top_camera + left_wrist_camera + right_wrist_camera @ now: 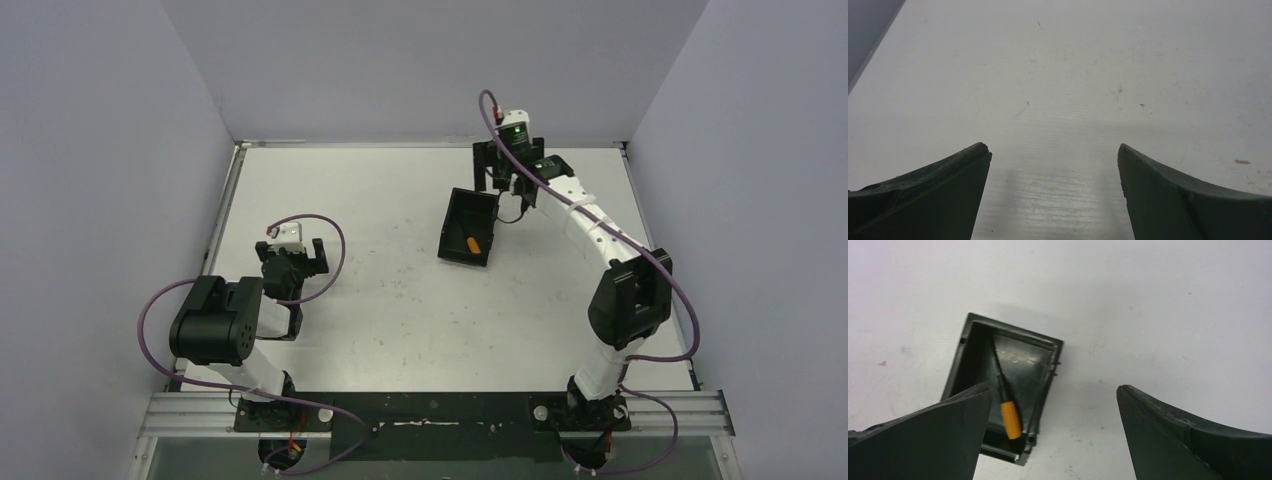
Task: Put the screwdriver in the bin
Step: Reset both arms
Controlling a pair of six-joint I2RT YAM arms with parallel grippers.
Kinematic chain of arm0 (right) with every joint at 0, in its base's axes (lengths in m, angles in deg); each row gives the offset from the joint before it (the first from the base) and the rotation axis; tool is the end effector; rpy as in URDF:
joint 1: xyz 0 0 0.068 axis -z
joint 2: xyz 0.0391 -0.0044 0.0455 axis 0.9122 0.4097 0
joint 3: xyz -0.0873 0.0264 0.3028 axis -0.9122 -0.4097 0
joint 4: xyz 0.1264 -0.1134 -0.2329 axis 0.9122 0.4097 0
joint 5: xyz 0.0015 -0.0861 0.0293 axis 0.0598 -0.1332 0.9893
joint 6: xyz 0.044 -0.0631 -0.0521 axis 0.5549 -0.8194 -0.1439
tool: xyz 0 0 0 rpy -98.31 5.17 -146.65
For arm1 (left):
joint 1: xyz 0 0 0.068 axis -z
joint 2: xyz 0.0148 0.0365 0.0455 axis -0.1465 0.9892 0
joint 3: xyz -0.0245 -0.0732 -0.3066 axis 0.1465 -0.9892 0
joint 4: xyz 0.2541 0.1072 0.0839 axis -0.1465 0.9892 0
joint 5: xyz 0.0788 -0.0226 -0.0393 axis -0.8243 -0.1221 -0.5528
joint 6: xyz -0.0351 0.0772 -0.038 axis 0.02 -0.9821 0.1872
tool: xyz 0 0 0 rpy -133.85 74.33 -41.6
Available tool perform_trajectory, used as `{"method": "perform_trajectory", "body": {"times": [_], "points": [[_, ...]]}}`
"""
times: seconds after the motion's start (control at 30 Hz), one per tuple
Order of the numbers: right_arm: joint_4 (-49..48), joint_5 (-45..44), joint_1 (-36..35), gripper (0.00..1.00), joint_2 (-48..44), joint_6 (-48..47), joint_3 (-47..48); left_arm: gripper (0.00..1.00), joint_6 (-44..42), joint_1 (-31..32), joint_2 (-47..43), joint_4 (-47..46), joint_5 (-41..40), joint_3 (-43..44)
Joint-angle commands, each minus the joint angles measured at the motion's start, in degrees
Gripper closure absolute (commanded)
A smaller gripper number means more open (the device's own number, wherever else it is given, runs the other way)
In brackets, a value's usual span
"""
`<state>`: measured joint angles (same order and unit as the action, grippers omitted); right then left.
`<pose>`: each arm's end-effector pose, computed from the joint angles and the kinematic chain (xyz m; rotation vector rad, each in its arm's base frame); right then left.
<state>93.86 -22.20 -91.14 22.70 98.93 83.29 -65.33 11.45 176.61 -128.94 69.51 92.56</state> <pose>0.4389 0.1879 0.3333 -0.1399 2.2752 0.0994 0.3018 -0.0049 0.1332 -0.0768 1.7693 0.0544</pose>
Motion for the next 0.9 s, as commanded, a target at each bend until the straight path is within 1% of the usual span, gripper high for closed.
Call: {"method": "perform_trajectory", "body": {"times": [0.0, 0.2, 0.33, 0.43, 0.53, 0.67, 0.87], "points": [[1.63, 1.42, 6.76, 0.0, -5.59, 1.43, -0.94, 0.03, -0.07, 0.22, -0.82, -1.95, -0.52, 0.37], [1.99, 3.54, 15.11, 0.0, -9.53, 1.09, -4.16, 0.03, -0.1, 0.22, -0.84, -2.03, -0.51, 0.37], [2.11, 7.1, 21.29, 0.0, -10.71, -3.12, -5.62, 0.03, -0.1, 0.22, -0.84, -2.01, -0.52, 0.37], [2.3, 11.39, 24.22, 0.0, -10.6, -7.92, -6.01, 0.03, -0.05, 0.17, -0.83, -2.04, -0.5, 0.37], [2.25, 13.28, 25.19, 0.0, -10.18, -9.63, -6.12, 0.03, -0.11, 0.22, -0.81, -1.93, -0.49, 0.37], [2.83, 16.25, 27.64, 0.0, -9.64, -9.06, -5.43, 0.03, -0.11, 0.22, -0.83, -2.03, -0.49, 0.37], [2.27, 14.1, 28.01, 0.0, -9.58, -8.3, -5.96, 0.03, -0.03, 0.22, -0.83, -2.0, -0.51, 0.37]]}}
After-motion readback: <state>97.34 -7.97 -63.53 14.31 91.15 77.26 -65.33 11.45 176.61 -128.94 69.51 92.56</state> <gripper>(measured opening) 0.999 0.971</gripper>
